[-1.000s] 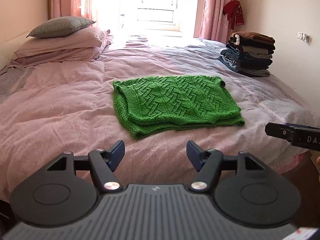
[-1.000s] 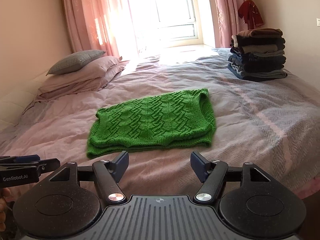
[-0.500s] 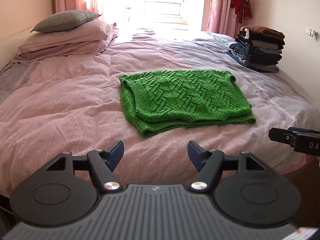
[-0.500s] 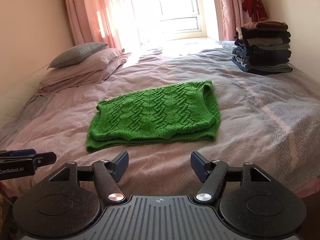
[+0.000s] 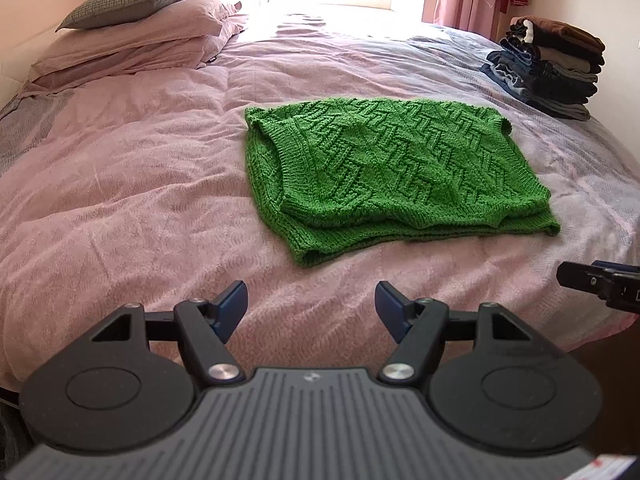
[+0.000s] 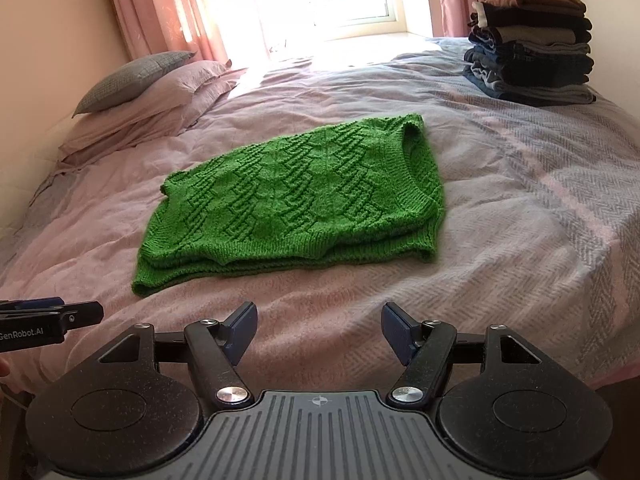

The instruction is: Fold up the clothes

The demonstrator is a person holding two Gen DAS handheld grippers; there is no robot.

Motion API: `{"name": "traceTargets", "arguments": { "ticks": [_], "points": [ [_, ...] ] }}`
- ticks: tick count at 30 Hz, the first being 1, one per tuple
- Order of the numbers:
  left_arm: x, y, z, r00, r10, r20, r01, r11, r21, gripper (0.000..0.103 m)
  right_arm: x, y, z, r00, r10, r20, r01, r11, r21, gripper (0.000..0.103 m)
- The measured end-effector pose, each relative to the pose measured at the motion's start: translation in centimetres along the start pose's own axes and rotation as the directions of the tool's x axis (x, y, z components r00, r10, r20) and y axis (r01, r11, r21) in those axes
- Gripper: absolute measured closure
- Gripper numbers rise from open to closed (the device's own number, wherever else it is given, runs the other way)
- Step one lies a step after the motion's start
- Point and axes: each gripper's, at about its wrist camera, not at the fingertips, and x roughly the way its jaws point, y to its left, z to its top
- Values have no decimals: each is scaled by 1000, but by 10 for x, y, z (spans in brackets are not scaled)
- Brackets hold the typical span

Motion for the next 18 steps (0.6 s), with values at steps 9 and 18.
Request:
{"name": "traceTargets", "arguments": {
  "ticks": [9,18],
  "points": [
    [32,34,6,996,-85,2,84,986,-145,36,27,-34,4,1000,-25,-19,27,997,73,37],
    [83,72,24,977,-211,34,204,880,-428,33,45,-109,25,989,78,124,-121,909,398,37]
  ]
}}
